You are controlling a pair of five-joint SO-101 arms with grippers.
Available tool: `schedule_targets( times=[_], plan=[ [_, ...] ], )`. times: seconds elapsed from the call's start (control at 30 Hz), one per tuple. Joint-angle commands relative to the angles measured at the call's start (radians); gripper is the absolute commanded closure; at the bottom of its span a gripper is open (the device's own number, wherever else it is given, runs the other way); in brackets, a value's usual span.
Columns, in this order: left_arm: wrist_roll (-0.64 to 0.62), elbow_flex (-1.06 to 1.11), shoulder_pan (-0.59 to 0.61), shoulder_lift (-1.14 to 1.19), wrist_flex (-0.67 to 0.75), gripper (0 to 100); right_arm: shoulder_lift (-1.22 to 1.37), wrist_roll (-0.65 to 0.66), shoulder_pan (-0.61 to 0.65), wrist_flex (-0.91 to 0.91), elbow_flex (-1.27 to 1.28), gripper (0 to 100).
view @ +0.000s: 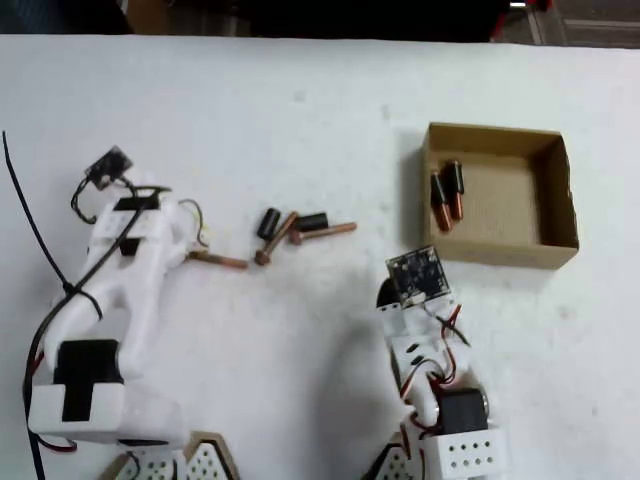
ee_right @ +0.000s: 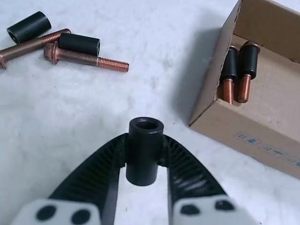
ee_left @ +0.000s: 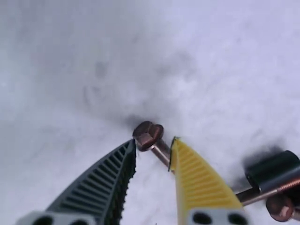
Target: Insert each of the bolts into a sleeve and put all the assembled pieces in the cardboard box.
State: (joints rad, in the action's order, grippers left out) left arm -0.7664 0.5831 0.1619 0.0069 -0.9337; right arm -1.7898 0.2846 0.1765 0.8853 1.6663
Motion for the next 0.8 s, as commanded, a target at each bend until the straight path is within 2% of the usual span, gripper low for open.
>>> schedule_targets(
  times=[0.0, 0.2, 0.43, 0.77],
  plan=[
    [-0.015, -0.097, 0.005, -0.048, -0.114, 85, -0.010, -0.002, 0.012, -0.027, 0.002, 98.1],
    [-0.015, -0.123, 0.010, -0.044, -0.137, 83, -0.010, -0.002, 0.012, -0.027, 0.002, 98.1],
    [-0.150, -0.104, 0.010, -0.042, -0.137, 59, -0.010, -0.002, 0.012, -0.027, 0.002, 98.1],
    [-0.270, 0.003, 0.015, -0.042, -0.018, 58, -0.010, -0.002, 0.012, -0.027, 0.002, 98.1]
  ],
)
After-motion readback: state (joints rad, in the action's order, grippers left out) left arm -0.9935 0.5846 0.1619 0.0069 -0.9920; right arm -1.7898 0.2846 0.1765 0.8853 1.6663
